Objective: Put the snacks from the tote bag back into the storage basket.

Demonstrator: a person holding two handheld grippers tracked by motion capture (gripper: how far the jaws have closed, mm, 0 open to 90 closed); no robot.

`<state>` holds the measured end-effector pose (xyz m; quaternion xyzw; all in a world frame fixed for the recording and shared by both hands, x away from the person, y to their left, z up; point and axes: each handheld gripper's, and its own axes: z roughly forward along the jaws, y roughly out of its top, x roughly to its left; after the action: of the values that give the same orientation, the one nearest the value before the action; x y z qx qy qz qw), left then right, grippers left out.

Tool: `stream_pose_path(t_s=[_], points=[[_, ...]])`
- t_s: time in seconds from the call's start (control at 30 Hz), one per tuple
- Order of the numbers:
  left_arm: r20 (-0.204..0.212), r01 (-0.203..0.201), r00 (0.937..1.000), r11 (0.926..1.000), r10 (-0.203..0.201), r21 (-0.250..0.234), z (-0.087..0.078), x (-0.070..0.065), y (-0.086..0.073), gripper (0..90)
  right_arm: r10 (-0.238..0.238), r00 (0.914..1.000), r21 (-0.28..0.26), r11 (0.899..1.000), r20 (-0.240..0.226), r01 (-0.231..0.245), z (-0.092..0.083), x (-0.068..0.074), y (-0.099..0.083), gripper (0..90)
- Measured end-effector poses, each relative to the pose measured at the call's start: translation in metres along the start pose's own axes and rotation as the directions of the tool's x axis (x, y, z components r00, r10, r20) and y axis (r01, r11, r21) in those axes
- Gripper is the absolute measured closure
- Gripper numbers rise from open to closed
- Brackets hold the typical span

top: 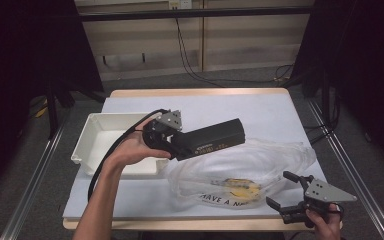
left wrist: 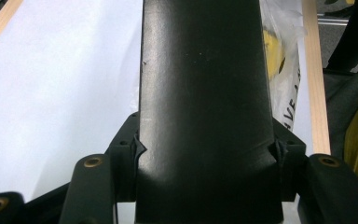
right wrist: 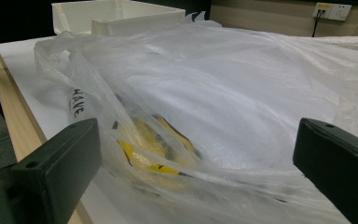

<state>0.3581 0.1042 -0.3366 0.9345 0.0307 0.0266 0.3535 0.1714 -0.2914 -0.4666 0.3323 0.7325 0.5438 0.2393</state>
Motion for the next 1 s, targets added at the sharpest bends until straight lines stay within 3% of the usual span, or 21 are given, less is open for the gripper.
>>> stream_pose_path(t_s=[0.43,0.77,1.0], points=[[-0.055,0.025,0.9982,0.9997,-0.025,-0.001,-0.031,0.009,-0.016,42.9,-0.008,0.9999,0.000,1.000,0.007,0.008,0.000,0.000,-0.001,0.5],[-0.086,0.054,0.9948,0.9985,-0.055,-0.013,-0.046,0.014,-0.031,42.8,-0.008,1.0000,0.003,1.000,0.005,0.008,0.001,0.001,-0.001,0.2],[-0.113,0.066,0.9915,0.9978,-0.065,0.005,-0.054,0.019,-0.039,42.8,-0.006,1.0000,0.003,1.000,0.003,0.006,0.000,0.000,-0.001,0.0]])
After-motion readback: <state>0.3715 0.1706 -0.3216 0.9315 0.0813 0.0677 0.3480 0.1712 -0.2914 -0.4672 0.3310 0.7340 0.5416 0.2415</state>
